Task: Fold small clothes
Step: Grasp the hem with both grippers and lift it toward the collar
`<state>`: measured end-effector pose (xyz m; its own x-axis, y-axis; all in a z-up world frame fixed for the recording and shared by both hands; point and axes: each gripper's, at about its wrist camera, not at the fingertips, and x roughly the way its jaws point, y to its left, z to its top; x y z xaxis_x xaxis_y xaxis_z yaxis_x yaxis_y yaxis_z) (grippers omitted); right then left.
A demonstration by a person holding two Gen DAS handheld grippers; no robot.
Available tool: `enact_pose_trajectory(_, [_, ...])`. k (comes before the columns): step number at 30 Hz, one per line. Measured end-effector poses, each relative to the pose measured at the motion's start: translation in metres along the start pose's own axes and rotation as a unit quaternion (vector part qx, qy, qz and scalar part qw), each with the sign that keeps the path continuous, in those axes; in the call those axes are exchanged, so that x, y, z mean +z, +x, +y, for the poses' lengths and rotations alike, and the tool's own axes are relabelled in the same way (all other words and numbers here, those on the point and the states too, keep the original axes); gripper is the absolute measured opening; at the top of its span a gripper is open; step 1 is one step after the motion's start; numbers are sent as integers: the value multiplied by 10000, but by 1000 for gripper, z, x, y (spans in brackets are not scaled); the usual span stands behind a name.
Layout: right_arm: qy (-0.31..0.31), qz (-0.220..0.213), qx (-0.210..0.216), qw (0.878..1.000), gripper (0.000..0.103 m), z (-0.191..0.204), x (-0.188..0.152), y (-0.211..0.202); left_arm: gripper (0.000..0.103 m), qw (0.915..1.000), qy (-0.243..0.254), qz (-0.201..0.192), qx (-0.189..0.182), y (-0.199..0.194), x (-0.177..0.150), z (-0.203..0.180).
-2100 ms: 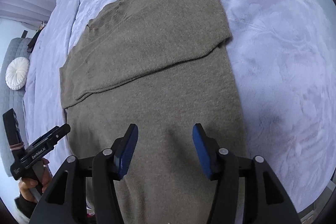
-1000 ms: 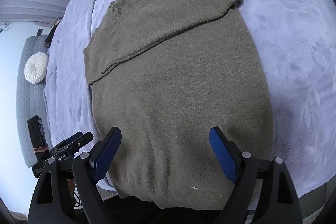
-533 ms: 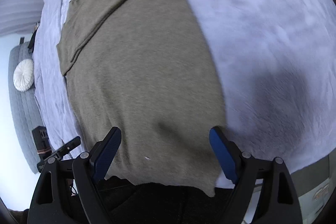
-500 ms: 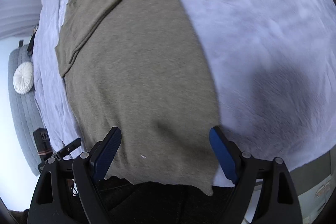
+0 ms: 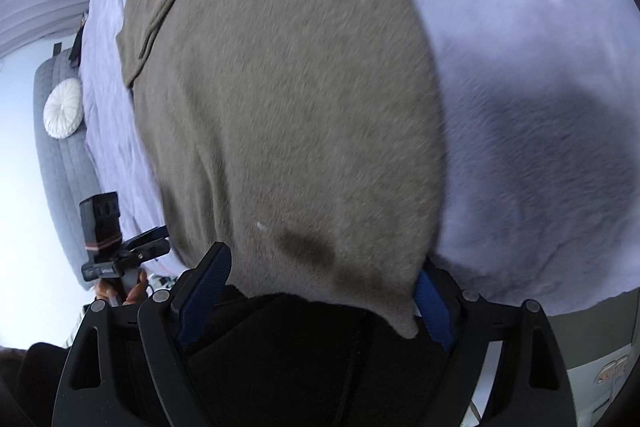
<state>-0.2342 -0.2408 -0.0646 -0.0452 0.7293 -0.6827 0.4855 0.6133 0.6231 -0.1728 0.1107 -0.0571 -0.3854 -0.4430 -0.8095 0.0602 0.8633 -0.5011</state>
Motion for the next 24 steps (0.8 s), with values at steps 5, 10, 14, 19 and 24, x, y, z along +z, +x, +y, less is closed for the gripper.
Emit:
enact_pose_trajectory(5, [-134, 252, 405, 9988, 89, 8, -5, 15, 103, 9993, -32, 145, -342, 1, -9, -1])
enact_pose_trajectory(10, [-114, 452, 387, 9982, 89, 14, -9, 28, 101, 9982, 126, 311, -496, 10, -12, -19])
enact_pose_trajectory(14, [40, 382, 160, 9991, 63, 17, -10, 30, 36, 9994, 66, 211, -284, 4, -10, -19])
enact_pose_trajectory(19, [-221, 208, 130, 9995, 7, 25, -8, 22, 12, 9991, 25, 1, -432, -9, -7, -8])
enact_pose_trajectory(24, [-366, -131, 950, 9947, 7, 37, 6, -8, 12, 9931, 9, -620, -991, -56, 6, -8])
